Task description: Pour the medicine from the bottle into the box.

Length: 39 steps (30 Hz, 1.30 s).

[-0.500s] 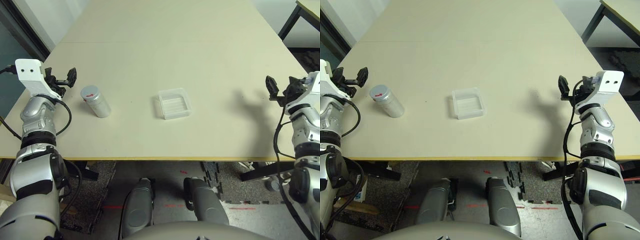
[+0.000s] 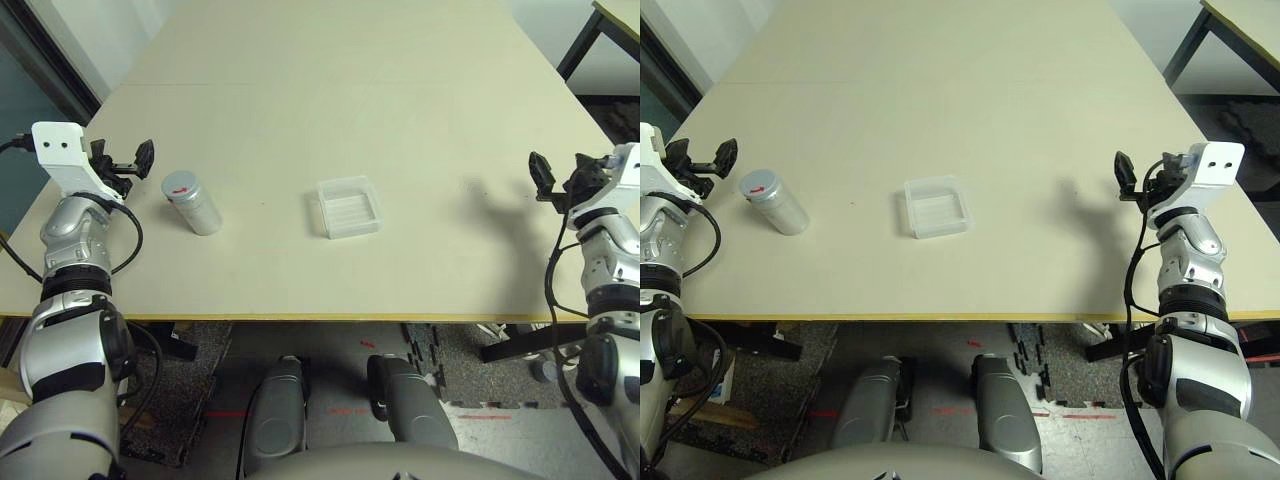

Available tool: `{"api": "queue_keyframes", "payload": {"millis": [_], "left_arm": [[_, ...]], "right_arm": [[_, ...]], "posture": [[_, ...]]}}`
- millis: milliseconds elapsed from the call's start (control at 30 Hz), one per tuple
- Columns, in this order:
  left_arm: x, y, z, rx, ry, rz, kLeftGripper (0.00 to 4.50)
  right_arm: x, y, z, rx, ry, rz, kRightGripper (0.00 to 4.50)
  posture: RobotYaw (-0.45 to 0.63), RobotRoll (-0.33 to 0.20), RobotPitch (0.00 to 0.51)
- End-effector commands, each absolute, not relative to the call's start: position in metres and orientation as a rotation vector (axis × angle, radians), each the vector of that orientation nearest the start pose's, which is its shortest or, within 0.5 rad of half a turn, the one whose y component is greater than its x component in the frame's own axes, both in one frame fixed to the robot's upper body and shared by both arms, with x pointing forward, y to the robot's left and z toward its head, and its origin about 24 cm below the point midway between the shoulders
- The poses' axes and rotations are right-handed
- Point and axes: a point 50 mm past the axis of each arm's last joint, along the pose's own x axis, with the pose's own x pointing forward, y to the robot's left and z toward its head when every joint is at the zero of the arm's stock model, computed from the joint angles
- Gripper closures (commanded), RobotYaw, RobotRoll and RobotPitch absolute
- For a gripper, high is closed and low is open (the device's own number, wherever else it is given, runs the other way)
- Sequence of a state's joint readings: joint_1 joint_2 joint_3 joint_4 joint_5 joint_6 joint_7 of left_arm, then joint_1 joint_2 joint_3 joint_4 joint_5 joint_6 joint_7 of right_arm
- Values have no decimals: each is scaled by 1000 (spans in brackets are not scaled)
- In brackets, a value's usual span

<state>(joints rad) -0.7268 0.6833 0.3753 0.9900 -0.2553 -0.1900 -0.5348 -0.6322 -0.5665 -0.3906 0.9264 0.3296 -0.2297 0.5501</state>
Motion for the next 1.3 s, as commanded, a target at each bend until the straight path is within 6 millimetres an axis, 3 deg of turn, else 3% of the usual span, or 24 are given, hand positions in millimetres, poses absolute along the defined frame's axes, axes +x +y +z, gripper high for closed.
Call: {"api": "queue_keyframes", "payload": {"millis": [33, 367, 700, 1000, 1300], "left_arm": [[328, 360, 157, 99, -129, 20, 8], [309, 367, 169, 109, -142, -22, 8], [291, 359, 186, 83, -155, -97, 8], [256, 328, 211, 28, -211, -272, 8], [213, 319, 187, -1, -109, -326, 8]], "right_arm": [[335, -320, 121, 28, -160, 98, 0], [334, -281, 138, -23, -198, 550, 0], [309, -232, 148, -86, -124, 1134, 0], [311, -215, 140, -133, -89, 1216, 0], [316, -212, 138, -141, -86, 1222, 0]], "posture": [[18, 0, 158], [34, 0, 150], [64, 0, 158], [107, 0, 168], [139, 0, 179]]}}
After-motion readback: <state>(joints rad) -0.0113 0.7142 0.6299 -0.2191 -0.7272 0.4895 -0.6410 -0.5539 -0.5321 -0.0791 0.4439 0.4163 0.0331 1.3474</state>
